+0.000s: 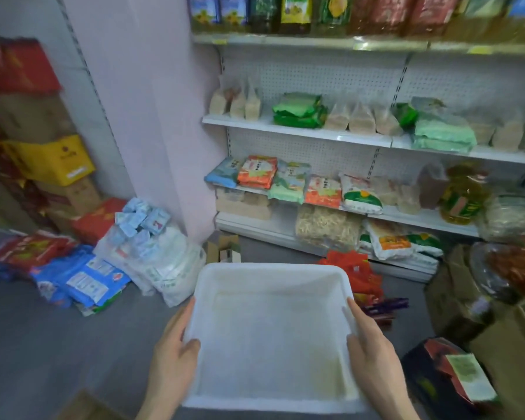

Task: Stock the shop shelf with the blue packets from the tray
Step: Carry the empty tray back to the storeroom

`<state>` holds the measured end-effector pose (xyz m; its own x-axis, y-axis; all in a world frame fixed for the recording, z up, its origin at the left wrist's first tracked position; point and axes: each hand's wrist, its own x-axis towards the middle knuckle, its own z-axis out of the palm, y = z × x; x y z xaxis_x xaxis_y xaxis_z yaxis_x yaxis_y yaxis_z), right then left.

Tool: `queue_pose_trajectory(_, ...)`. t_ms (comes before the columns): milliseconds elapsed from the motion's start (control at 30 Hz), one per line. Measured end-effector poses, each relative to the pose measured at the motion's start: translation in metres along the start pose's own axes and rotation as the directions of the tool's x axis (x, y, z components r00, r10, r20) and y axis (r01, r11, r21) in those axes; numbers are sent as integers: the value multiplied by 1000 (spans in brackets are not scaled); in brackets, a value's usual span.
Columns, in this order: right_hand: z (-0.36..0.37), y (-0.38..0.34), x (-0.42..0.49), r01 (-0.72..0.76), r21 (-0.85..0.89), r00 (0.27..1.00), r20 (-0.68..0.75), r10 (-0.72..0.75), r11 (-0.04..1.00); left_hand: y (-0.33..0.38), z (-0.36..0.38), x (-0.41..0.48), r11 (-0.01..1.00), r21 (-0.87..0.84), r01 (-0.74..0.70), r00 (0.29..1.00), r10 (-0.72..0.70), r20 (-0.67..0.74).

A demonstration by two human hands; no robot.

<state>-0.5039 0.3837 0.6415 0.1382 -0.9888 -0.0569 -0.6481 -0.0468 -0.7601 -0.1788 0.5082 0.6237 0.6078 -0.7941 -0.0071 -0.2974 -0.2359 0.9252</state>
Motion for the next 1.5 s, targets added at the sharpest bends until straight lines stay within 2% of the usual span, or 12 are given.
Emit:
queue_pose_trajectory(400,72,-23,181,-116,-57,993,0,116,992,-15,64,213,997,32,65,994,-67,82)
queue_pose_trajectory(467,103,-6,219,-222,-87,975,-49,219,971,-49,86,266,991,111,74,979,-93,181)
queue_pose_trajectory(533,102,-7,215,-207,-67,978,-7,207,976,-49,88,276,993,112,39,977,-62,203)
queue_pose_trajectory(633,135,23,248,-292,-91,952,70,298,952,-87,109,319,977,210,21,942,-90,323)
queue_pose_trajectory(700,172,64,277,-423,-58,897,112,427,904,-138,136,355,956,273,105,896,-210,392)
queue_pose_trajectory(867,233,132,282,-640,89,762,204,614,764,-212,158,372,916,317,247,734,-391,556)
queue_pose_trajectory(933,281,192,311,-710,158,702,242,670,687,-286,197,394,917,296,269,711,-396,582)
queue_pose_trajectory(1000,297,202,321,-737,160,672,285,684,657,-283,204,409,891,311,332,703,-453,548)
queue_pose_trajectory(1133,357,265,396,-793,193,607,320,727,577,-363,284,472,805,362,470,654,-593,470)
queue_pose_trajectory(1233,392,313,439,-800,225,600,324,731,557,-417,325,498,779,371,505,598,-626,501)
queue_pose_trajectory(1400,439,368,481,-771,292,636,305,709,566,-468,371,523,788,315,529,590,-609,531)
queue_pose_trajectory(1500,463,396,484,-771,386,621,279,732,507,-487,382,524,746,291,600,517,-638,571)
